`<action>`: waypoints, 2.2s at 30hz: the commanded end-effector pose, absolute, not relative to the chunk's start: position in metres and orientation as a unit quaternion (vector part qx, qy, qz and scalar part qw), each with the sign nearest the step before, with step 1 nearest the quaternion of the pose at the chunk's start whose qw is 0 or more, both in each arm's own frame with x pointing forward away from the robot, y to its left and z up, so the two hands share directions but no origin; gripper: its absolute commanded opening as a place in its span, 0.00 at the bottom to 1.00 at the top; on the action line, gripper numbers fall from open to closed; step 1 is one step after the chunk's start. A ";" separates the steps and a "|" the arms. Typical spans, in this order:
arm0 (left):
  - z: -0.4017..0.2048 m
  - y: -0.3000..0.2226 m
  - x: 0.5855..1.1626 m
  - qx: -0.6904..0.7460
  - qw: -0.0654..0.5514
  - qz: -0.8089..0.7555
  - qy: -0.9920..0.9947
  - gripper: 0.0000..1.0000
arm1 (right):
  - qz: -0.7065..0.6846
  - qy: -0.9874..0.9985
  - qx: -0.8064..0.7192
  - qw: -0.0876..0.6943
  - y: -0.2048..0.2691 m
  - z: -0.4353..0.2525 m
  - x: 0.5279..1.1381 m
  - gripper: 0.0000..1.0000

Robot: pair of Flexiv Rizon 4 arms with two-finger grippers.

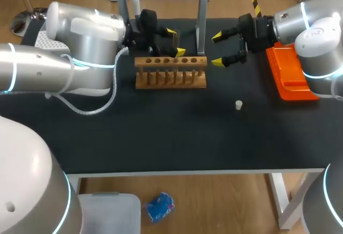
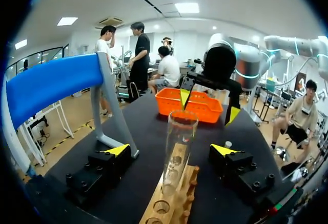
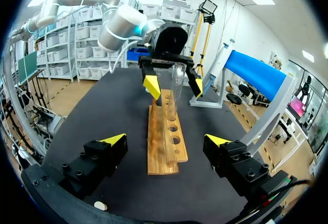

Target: Invert the test tube, pick up the pipette, mount the tip to pipette, aspirate from beaker and dispense into the tube, eject the tip, return the pipette, and cap with the stopper.

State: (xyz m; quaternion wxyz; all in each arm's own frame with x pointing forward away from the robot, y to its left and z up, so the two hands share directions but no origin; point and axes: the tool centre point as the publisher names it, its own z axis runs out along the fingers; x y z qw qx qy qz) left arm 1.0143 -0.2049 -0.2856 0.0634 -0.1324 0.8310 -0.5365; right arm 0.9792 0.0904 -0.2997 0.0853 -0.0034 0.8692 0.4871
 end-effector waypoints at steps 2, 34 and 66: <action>-0.256 -0.187 1.003 -0.152 0.067 -0.530 0.832 1.00 | 0.487 0.869 -0.004 0.086 0.090 -0.300 0.979 1.00; -0.187 -0.077 0.969 -0.181 0.154 -0.479 0.845 1.00 | 0.487 0.869 -0.004 0.086 0.090 -0.300 0.979 1.00; -0.231 0.172 1.091 -0.523 0.330 -0.379 0.688 1.00 | 0.487 0.869 -0.004 0.086 0.090 -0.300 0.979 1.00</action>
